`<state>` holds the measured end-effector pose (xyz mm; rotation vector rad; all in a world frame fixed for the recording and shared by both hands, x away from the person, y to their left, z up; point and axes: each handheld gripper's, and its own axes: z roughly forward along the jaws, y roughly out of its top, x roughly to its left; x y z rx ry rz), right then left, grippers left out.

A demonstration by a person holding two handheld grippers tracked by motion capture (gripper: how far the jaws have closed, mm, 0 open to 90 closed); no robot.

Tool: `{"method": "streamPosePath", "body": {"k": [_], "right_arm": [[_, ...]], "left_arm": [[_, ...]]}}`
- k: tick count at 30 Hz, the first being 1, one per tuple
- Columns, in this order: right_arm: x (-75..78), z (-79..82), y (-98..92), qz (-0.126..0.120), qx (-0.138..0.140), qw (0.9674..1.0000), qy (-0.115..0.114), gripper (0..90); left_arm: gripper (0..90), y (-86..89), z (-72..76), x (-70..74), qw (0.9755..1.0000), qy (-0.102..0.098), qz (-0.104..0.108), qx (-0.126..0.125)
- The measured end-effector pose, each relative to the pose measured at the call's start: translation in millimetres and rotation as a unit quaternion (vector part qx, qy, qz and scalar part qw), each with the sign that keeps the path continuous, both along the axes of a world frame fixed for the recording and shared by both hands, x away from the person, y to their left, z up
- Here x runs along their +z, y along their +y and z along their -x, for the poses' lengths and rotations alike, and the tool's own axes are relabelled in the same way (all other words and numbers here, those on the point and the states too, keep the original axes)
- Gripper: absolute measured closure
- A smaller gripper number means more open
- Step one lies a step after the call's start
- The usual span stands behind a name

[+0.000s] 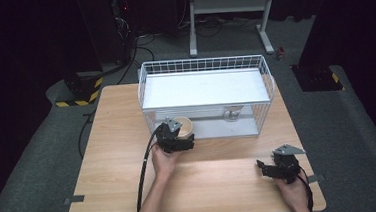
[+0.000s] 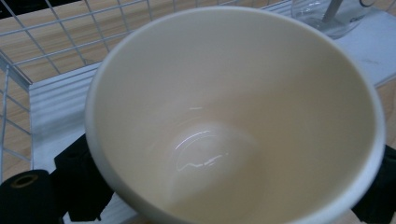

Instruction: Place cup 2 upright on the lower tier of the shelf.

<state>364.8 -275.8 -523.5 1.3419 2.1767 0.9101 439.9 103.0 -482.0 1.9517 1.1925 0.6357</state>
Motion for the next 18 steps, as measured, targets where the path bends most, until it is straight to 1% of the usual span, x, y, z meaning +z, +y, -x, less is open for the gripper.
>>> {"method": "streamPosePath", "body": {"k": [1, 5, 6, 7, 8, 10, 13, 16, 18], "right_arm": [[0.0, 0.0, 0.0, 0.0, 0.0, 1.0, 0.0, 23.0], [0.0, 0.0, 0.0, 0.0, 0.0, 1.0, 0.0, 23.0], [0.0, 0.0, 0.0, 0.0, 0.0, 1.0, 0.0, 23.0], [0.0, 0.0, 0.0, 0.0, 0.0, 1.0, 0.0, 23.0], [0.0, 0.0, 0.0, 0.0, 0.0, 1.0, 0.0, 23.0], [0.0, 0.0, 0.1, -0.001, 0.0, 1.0, 0.0, 23.0], [0.0, 0.0, 0.2, -0.001, -0.001, 1.0, 0.0, 23.0], [0.0, 0.0, 0.1, -0.001, -0.001, 1.0, 0.0, 23.0], [0.0, 0.0, 0.1, -0.001, 0.0, 1.0, 0.0, 23.0]], "left_arm": [[8.8, -0.4, -1.6, 0.1, 1.0, 0.002, 0.0, 0.001], [8.8, -0.8, -5.8, -2.2, 0.9999, -0.006, 0.006, 0.005], [8.7, -0.9, -7.0, -2.8, 0.9999, -0.009, 0.004, 0.004], [8.7, -1.0, -7.8, -2.9, 0.9999, -0.009, 0.003, 0.005], [8.6, -1.7, -9.3, -2.1, 1.0, -0.005, -0.001, 0.005], [8.2, -3.4, -13.3, -0.4, 0.9998, 0.002, -0.017, 0.004], [7.8, -3.9, -15.3, -0.9, 0.9998, 0.001, -0.017, 0.003], [7.5, -4.3, -15.7, -2.1, 0.9999, 0.002, -0.01, 0.006], [5.0, -3.6, -16.3, -2.7, 0.9999, 0.008, -0.014, 0.001]]}}
